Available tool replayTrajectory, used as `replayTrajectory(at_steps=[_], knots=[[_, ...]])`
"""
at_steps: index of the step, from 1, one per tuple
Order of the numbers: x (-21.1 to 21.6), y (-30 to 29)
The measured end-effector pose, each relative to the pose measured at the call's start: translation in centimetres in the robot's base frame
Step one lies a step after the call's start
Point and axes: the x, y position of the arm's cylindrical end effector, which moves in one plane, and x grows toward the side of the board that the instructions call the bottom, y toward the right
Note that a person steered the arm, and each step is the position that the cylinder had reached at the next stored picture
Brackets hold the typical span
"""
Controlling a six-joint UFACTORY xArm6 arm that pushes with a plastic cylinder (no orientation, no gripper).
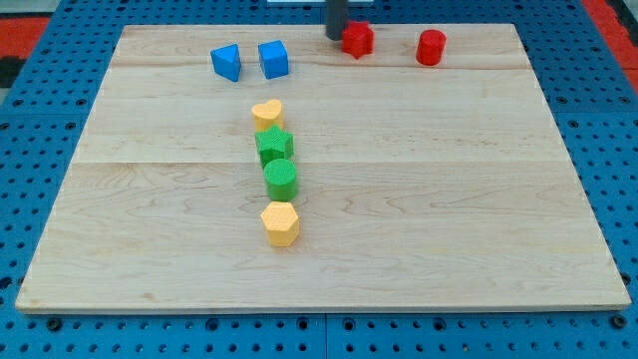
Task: Move blue cube along with blue triangle slightly left
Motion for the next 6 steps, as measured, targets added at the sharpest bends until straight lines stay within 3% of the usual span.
replayTrajectory(at_steps=[1, 4, 6], knots=[[1.6, 2.5], [2.3, 2.2], [3.8, -4.6]])
